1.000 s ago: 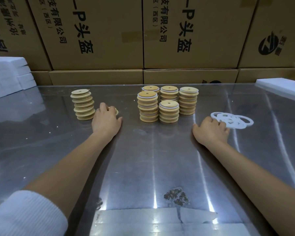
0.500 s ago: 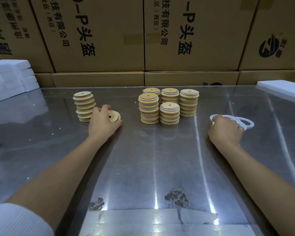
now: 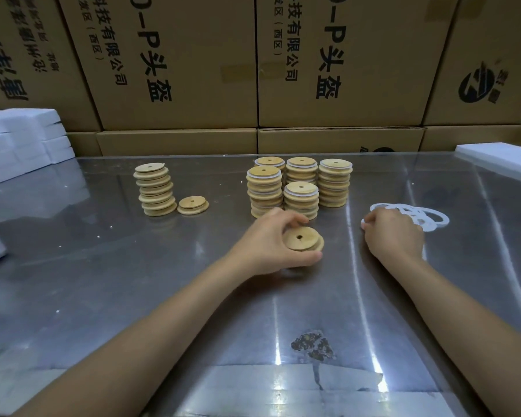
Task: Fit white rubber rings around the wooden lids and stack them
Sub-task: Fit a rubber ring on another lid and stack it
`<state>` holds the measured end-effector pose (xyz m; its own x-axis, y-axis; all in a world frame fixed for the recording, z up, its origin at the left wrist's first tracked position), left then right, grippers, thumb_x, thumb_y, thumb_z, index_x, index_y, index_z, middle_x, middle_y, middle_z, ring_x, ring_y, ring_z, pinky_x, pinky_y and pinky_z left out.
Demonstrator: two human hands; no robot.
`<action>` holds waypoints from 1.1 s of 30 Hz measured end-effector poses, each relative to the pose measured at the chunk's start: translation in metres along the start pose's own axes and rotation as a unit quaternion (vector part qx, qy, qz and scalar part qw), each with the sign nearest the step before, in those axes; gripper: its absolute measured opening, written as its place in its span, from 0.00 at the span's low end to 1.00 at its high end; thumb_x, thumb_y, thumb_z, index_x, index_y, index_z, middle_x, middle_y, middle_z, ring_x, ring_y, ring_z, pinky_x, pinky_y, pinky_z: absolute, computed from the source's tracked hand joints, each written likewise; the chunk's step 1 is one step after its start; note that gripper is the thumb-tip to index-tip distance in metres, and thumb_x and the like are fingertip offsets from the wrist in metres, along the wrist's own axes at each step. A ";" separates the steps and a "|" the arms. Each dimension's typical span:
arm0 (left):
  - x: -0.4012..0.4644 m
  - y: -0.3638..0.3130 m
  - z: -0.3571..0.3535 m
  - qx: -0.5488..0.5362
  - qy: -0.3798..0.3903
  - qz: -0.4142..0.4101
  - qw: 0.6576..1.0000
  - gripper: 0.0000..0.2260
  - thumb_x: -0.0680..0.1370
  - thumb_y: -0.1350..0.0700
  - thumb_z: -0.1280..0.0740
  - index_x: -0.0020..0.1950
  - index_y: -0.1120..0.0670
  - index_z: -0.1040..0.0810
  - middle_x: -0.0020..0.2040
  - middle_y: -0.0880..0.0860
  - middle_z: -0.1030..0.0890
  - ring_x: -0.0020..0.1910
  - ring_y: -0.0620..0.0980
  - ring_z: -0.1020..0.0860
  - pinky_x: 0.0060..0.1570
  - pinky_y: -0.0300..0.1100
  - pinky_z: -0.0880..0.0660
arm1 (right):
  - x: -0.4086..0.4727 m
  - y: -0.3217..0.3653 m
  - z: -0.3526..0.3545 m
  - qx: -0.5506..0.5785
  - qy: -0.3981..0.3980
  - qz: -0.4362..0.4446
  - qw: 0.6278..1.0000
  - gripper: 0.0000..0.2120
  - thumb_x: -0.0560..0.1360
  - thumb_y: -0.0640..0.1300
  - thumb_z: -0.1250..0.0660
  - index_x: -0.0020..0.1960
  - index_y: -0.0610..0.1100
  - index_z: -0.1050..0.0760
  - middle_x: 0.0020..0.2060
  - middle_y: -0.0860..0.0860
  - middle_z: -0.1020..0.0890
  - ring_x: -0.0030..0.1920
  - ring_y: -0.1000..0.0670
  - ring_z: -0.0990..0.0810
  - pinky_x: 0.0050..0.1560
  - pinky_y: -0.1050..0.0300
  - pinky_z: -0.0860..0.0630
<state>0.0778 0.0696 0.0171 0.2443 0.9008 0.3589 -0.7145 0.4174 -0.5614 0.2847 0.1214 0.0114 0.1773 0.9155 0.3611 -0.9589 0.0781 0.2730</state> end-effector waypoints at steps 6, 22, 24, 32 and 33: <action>0.008 0.003 -0.024 -0.023 -0.001 0.037 0.999 0.33 0.66 0.44 0.23 0.67 0.50 0.29 0.59 0.47 0.25 0.57 0.43 0.27 0.56 0.34 0.32 | -0.003 0.013 0.001 0.023 -0.016 0.051 0.998 0.10 0.78 0.40 0.41 0.55 0.42 0.22 0.52 0.41 0.19 0.53 0.39 0.23 0.48 0.50 0.30; 0.007 0.006 -0.022 -0.240 0.017 0.036 0.970 0.30 0.68 0.56 0.22 0.66 0.49 0.30 0.60 0.46 0.21 0.59 0.41 0.23 0.57 0.33 0.27 | -0.030 0.077 -0.004 0.681 0.248 0.053 0.687 0.12 0.78 0.37 0.38 0.58 0.50 0.24 0.35 0.54 0.24 0.29 0.59 0.25 0.35 0.65 0.24; 0.008 0.006 -0.021 -0.260 0.011 0.036 0.965 0.30 0.68 0.59 0.22 0.67 0.50 0.30 0.60 0.48 0.21 0.59 0.43 0.23 0.58 0.34 0.27 | -0.037 0.082 -0.010 0.692 0.311 0.032 0.651 0.13 0.79 0.37 0.40 0.60 0.48 0.25 0.36 0.53 0.25 0.29 0.58 0.26 0.33 0.65 0.24; 0.009 0.005 -0.015 -0.250 -0.009 0.024 0.968 0.18 0.70 0.62 0.25 0.58 0.54 0.23 0.45 0.48 0.20 0.45 0.39 0.22 0.52 0.31 0.27 | -0.041 0.077 -0.013 0.620 0.315 0.025 0.719 0.22 0.68 0.53 0.31 0.60 0.48 0.24 0.42 0.53 0.18 0.38 0.57 0.20 0.41 0.59 0.21; 0.009 0.005 -0.015 -0.242 -0.008 0.026 0.970 0.18 0.70 0.61 0.25 0.57 0.53 0.23 0.44 0.48 0.21 0.44 0.38 0.23 0.51 0.31 0.27 | -0.040 0.076 -0.011 0.592 0.300 0.046 0.747 0.24 0.67 0.52 0.29 0.61 0.48 0.25 0.41 0.54 0.18 0.40 0.57 0.20 0.45 0.56 0.22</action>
<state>0.0864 0.0817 0.0059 0.2033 0.9219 0.3298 -0.3327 0.3818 -0.8623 0.2021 0.0950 0.0079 -0.3479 0.9357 0.0590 -0.0310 -0.0744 0.9967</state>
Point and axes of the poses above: each hand's wrist, its own x-axis towards the middle knuckle, its own z-axis out of the back of the hand, y = z × x, the point moved 9 cm from there along x, towards the middle knuckle
